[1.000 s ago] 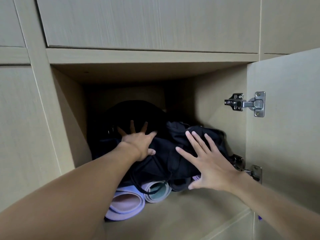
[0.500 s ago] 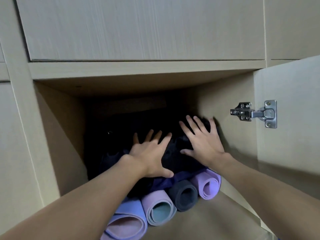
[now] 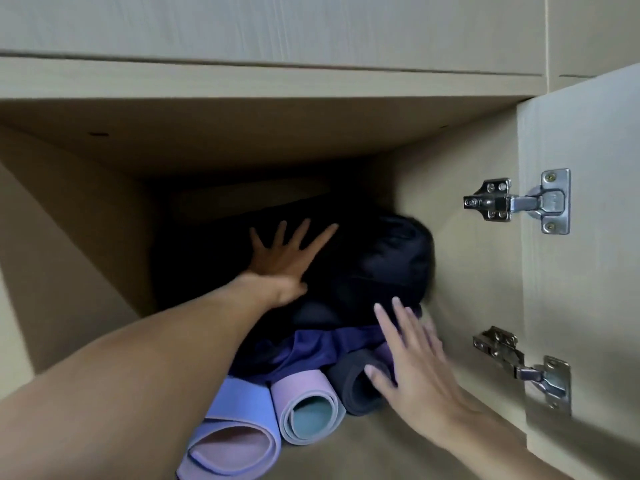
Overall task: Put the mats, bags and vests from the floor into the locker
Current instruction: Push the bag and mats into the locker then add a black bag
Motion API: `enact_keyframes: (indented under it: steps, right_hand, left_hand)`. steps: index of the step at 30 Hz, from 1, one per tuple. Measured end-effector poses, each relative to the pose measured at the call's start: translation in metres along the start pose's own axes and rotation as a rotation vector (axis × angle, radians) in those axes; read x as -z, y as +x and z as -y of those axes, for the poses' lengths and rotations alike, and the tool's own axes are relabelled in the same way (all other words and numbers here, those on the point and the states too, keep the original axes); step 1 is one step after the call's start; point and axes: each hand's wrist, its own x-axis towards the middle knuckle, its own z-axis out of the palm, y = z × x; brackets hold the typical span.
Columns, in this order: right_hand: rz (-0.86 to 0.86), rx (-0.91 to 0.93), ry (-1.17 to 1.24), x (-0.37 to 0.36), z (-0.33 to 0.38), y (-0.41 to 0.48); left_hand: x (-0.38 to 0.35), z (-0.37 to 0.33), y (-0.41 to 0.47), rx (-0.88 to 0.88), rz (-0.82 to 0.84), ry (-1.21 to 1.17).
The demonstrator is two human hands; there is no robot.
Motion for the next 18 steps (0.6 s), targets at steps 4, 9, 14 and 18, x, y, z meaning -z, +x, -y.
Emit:
enact_keyframes:
  steps: [4, 9, 14, 18]
  right_hand:
    - [0.045, -0.072, 0.158, -0.014, 0.001, 0.007]
    - [0.007, -0.049, 0.231, -0.016, -0.008, 0.008]
    - [0.11, -0.084, 0.078, -0.042, -0.023, -0.028]
    - [0.157, -0.106, 0.057, -0.054, -0.029, -0.023]
  left_hand:
    - [-0.033, -0.038, -0.006, -0.241, -0.096, 0.032]
    - [-0.047, -0.016, 0.022, -0.082, 0.03, -0.053]
    - [-0.064, 0.006, 0.05, -0.007, 0.075, -0.138]
    - [-0.094, 0.022, 0.062, 0.196, 0.106, -0.245]
